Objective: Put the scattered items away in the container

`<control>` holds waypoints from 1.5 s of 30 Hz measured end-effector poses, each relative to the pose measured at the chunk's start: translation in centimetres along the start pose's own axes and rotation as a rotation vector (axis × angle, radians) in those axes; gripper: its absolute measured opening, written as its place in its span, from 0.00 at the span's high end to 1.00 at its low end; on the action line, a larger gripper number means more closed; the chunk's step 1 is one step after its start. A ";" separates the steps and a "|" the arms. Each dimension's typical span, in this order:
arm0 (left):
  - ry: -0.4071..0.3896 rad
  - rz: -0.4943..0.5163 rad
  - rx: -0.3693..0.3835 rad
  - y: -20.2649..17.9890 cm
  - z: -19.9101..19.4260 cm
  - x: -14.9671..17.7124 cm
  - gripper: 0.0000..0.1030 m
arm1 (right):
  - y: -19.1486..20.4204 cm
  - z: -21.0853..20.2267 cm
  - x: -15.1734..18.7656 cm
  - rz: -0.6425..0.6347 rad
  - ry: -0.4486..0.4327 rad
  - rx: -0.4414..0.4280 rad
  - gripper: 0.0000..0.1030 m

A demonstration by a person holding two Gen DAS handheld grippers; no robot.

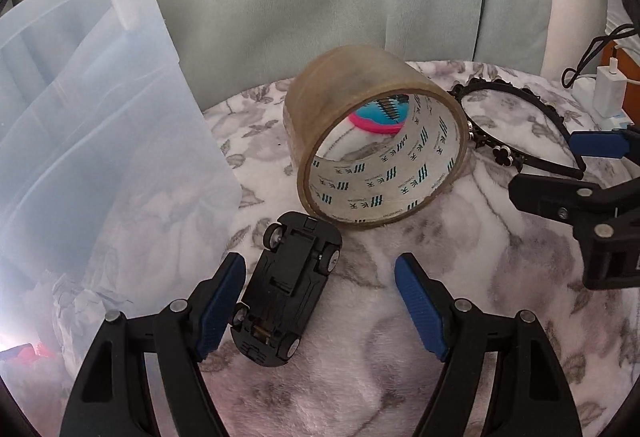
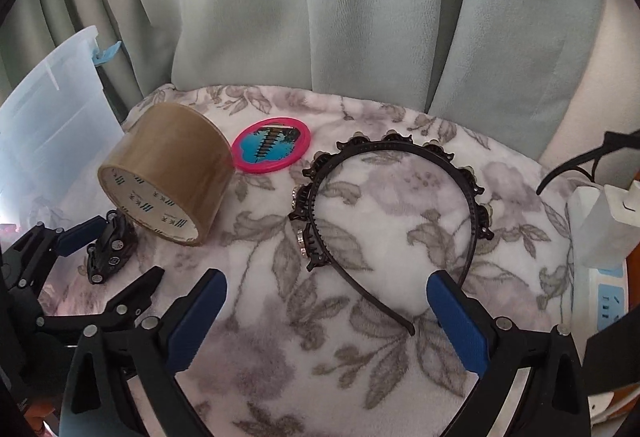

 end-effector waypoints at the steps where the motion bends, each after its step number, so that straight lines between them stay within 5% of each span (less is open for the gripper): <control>1: 0.000 -0.011 0.005 -0.1 0.1 0.1 0.26 | 0.1 0.4 -0.2 -0.008 0.003 -0.001 0.03; 8: -0.003 -0.022 0.022 -0.3 0.2 0.0 0.45 | -0.1 1.3 -0.7 -0.001 0.030 0.023 0.26; 14: 0.012 -0.040 0.049 -0.3 0.2 0.0 0.56 | -0.5 1.6 -0.9 0.022 0.051 0.049 0.69; 20: 0.030 -0.062 0.079 0.1 0.1 0.4 0.66 | 0.1 0.1 0.5 0.032 0.074 0.024 0.81; 37: 0.101 -0.084 0.134 -0.5 -2.8 4.3 0.69 | 2.3 -8.3 11.0 0.318 0.093 -0.085 0.83; 45: 0.063 -0.103 0.184 -0.8 -7.3 4.5 0.69 | 2.7 -12.7 11.1 0.428 0.007 -0.123 0.84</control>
Point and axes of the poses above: each gripper's, at about its wrist camera, not at the fingertips, and z roughly the way its jaws point, y to its left, x to its underside, the point moved 8 cm from there along z, roughly the way its jaws point, and after that the axes turned 6 degrees about x, right-handed, at the moved point
